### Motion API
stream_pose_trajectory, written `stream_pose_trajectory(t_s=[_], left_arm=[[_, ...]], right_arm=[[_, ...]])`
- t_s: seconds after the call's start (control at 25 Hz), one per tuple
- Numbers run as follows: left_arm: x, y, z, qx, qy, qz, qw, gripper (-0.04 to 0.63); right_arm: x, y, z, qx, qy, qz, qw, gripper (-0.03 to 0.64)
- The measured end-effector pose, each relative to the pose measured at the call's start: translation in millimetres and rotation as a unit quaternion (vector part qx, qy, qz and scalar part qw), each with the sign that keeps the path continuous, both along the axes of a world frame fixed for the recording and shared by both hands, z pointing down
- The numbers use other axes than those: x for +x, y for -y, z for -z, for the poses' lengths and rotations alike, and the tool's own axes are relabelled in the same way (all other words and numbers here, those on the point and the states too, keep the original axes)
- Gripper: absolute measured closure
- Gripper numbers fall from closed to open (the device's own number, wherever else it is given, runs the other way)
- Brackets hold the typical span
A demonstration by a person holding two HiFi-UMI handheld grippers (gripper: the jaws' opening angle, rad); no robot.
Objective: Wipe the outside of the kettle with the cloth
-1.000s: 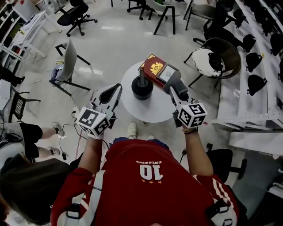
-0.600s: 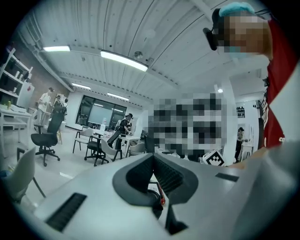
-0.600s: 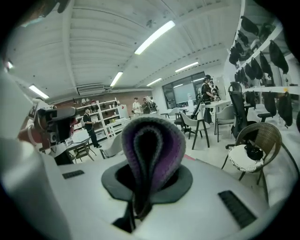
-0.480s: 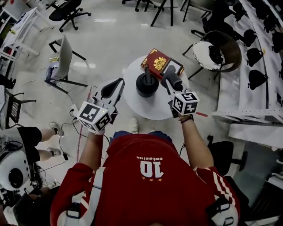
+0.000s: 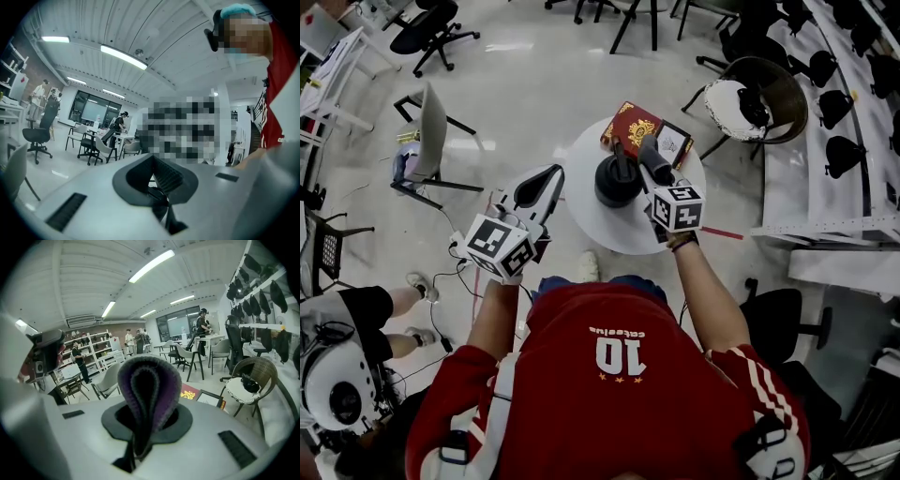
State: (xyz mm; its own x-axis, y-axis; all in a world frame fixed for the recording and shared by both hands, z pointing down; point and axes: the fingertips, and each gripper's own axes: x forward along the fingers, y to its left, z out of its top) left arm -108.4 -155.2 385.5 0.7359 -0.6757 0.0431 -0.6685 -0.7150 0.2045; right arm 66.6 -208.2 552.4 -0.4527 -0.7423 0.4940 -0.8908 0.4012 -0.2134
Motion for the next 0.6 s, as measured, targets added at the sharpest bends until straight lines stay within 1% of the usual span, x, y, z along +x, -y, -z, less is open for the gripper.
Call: stream_pose_trajectory(t_s=[0.32, 0.48, 0.6], left_arm=[[-17, 6, -1, -0.002, -0.004, -0.012, 0.9999, 0.588], [-25, 10, -2, -0.002, -0.008, -0.014, 0.9999, 0.588], [-32, 11, -4, -0.002, -0.012, -0.015, 0.9998, 0.588]], right_arm=[[-20, 7, -2, -0.008, -0.002, -0.017, 1.0, 0.572], [-31, 11, 0, -0.007, -0.011, -0.015, 1.0, 0.572], [-38, 14, -1, -0.011, -0.008, -0.016, 1.0, 0.572]])
